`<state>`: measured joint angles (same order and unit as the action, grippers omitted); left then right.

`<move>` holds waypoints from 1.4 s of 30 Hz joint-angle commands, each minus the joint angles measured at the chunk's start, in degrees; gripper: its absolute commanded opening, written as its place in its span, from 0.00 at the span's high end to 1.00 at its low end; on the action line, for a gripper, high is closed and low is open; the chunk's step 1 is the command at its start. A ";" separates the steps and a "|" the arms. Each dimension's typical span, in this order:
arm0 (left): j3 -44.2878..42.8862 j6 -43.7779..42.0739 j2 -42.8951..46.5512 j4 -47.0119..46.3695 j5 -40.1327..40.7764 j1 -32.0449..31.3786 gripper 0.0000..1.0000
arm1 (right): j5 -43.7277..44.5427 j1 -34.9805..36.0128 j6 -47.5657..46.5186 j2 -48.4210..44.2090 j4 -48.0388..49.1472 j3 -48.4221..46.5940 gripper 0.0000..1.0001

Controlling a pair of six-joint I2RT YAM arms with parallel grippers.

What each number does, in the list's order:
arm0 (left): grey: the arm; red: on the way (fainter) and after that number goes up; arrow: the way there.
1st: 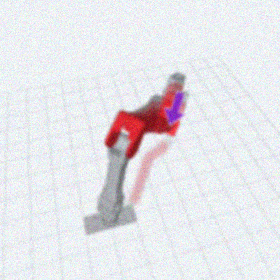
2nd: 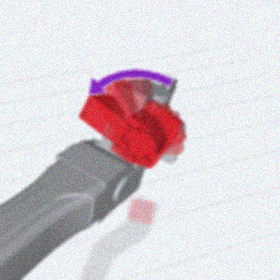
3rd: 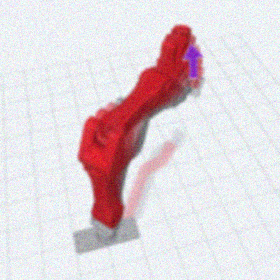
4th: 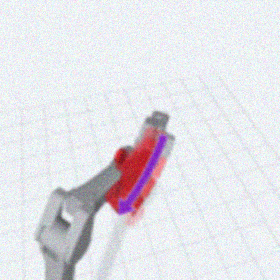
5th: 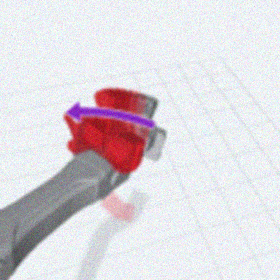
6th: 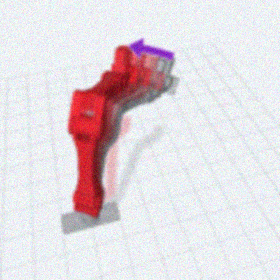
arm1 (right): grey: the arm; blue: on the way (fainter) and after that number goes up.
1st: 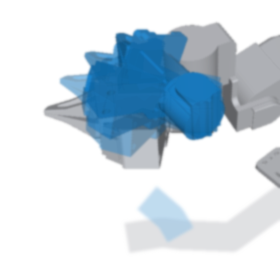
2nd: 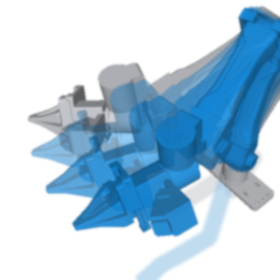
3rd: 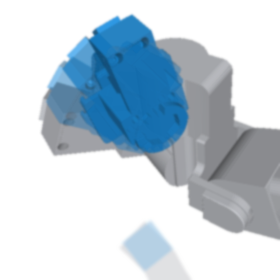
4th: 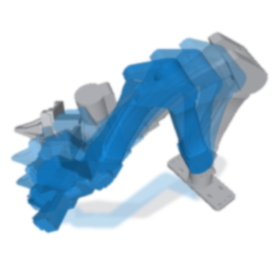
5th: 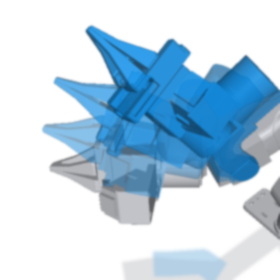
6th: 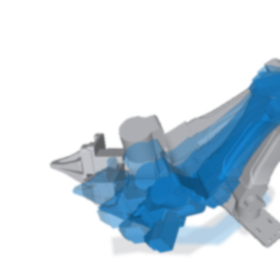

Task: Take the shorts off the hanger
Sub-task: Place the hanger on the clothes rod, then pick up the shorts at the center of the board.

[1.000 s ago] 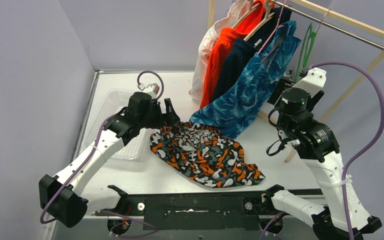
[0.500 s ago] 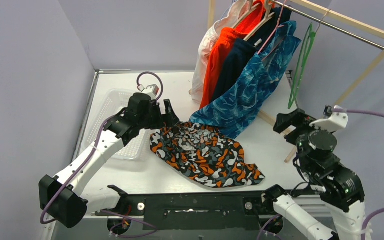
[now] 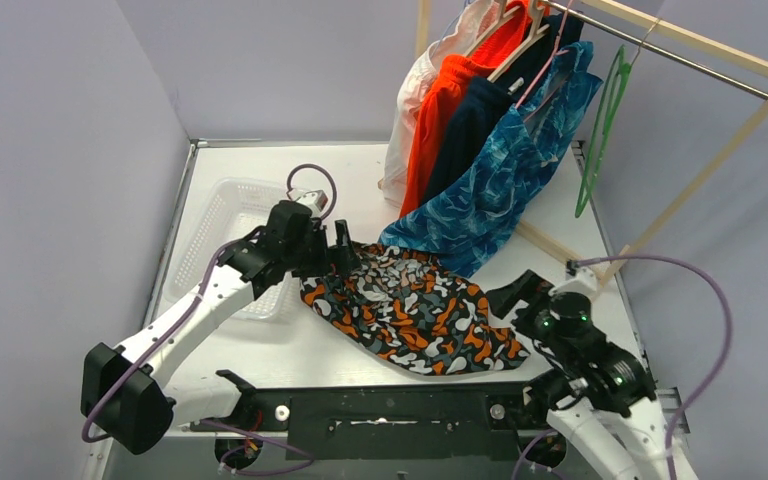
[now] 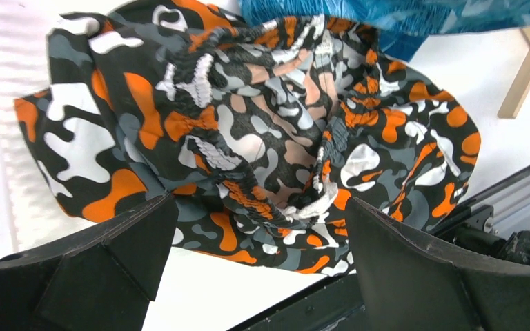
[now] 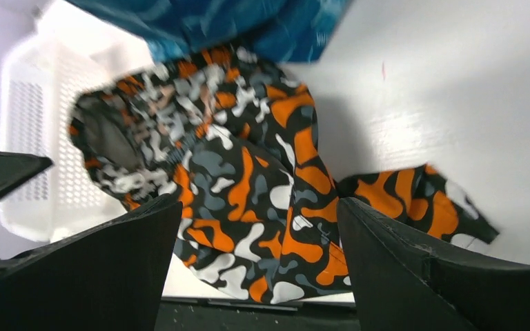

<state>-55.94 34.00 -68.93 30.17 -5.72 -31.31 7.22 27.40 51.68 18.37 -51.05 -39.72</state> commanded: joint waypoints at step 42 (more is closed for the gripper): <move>11.72 19.87 -13.42 -30.90 -9.05 -11.69 0.15 | -31.20 10.52 -1.26 39.29 78.27 30.80 0.89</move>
<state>-40.36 53.43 -78.72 5.72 -12.19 -42.35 -19.86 34.79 51.79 53.84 17.63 -7.90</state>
